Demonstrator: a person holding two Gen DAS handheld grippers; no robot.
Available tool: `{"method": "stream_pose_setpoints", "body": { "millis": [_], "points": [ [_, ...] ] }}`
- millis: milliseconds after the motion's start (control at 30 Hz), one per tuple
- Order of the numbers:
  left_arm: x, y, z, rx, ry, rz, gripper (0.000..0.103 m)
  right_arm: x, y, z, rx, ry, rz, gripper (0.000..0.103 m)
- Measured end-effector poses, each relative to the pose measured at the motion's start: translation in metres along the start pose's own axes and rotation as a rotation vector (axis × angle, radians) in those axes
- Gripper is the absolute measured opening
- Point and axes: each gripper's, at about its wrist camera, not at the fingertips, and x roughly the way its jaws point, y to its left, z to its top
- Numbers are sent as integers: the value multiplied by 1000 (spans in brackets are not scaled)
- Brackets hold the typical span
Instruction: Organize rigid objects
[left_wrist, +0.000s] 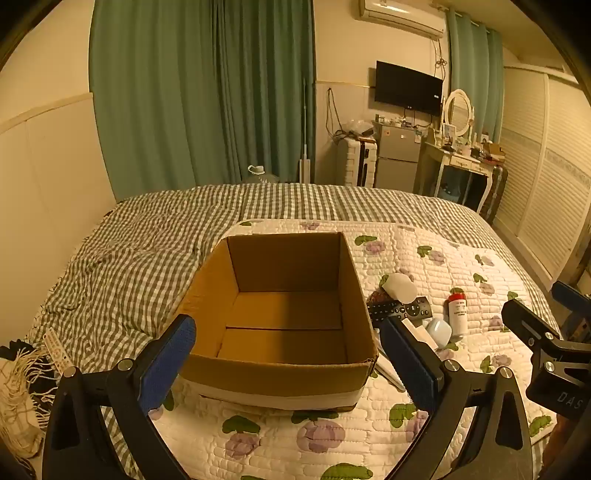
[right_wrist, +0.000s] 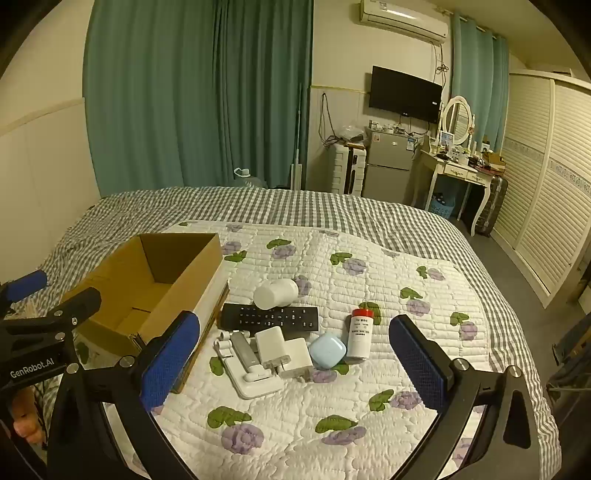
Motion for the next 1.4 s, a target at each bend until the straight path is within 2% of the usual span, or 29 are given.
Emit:
{"method": "stream_pose_setpoints", "body": {
  "millis": [1400],
  "points": [
    [-3, -7, -1, 8, 1, 11, 103, -1, -1, -1, 11, 6, 4, 103]
  ]
}}
